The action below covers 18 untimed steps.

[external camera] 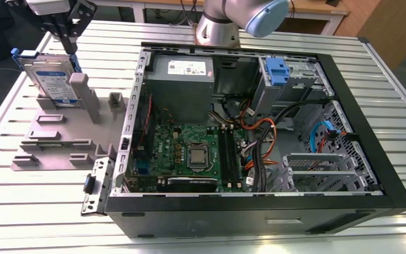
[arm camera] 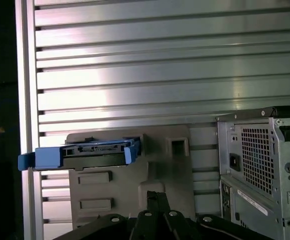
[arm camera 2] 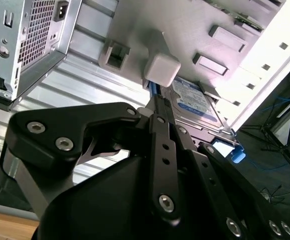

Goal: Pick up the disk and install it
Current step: 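Reach for the disk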

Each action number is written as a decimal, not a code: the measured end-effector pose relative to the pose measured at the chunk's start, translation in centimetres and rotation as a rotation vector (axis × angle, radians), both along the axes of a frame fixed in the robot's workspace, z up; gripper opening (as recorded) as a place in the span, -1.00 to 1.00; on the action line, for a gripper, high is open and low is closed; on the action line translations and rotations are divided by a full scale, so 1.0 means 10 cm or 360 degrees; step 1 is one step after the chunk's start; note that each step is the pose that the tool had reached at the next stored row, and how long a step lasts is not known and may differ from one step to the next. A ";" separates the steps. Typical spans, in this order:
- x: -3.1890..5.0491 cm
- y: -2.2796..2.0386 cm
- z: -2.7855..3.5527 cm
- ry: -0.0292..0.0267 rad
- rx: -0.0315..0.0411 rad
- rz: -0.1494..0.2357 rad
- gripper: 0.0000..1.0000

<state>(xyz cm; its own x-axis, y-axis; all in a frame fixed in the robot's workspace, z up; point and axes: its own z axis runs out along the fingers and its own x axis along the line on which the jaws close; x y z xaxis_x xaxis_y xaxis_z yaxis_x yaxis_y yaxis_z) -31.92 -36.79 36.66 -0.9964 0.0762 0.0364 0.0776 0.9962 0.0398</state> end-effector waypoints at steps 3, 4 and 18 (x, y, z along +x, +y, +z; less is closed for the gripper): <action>-0.027 0.000 0.000 -0.00001 0.0000 0.0000 -0.79; -0.027 0.000 0.000 -0.00001 0.0000 0.0000 -0.79; -0.097 0.006 -0.001 -0.00001 0.0000 0.0000 -0.79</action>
